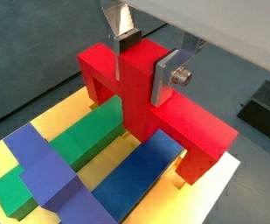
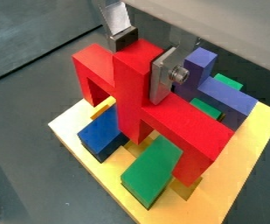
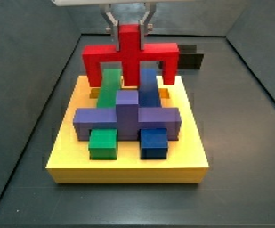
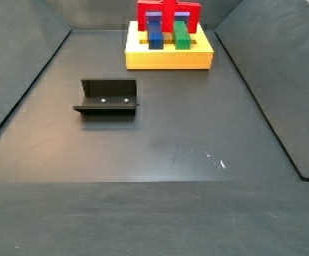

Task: Pick up the red object. Move up. Move to above the board. Insert the red object.
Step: Insert the red object.

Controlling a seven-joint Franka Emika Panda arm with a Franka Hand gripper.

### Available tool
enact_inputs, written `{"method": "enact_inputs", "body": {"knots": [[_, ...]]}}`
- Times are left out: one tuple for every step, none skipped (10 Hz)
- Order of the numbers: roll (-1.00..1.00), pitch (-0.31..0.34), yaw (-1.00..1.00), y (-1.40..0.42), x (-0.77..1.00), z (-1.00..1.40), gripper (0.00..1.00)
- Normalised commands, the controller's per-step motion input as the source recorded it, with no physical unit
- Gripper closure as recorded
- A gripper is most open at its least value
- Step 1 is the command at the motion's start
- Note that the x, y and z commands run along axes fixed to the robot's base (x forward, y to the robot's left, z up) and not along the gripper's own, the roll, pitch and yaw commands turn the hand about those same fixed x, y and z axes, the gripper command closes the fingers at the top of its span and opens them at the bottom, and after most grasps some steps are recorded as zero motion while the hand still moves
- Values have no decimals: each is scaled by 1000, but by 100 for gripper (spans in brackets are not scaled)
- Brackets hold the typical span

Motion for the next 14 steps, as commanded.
{"method": "enact_inputs", "body": {"knots": [[0,-7,83,0,0,-271,100],[0,0,86,0,0,-140,100],[0,3,117,0,0,0,100],[0,44,111,0,29,46,100],[0,19,83,0,89,0,100],[13,43,11,0,143,0,100],[30,46,0,17,0,0,100],[0,0,0,0,-229,0,100],[0,0,0,0,-106,0,100],[0,0,0,0,-57,0,100],[0,0,0,0,0,-20,100],[0,0,0,0,100,-174,100],[0,0,0,0,180,-274,100],[0,0,0,0,146,-269,100]]}}
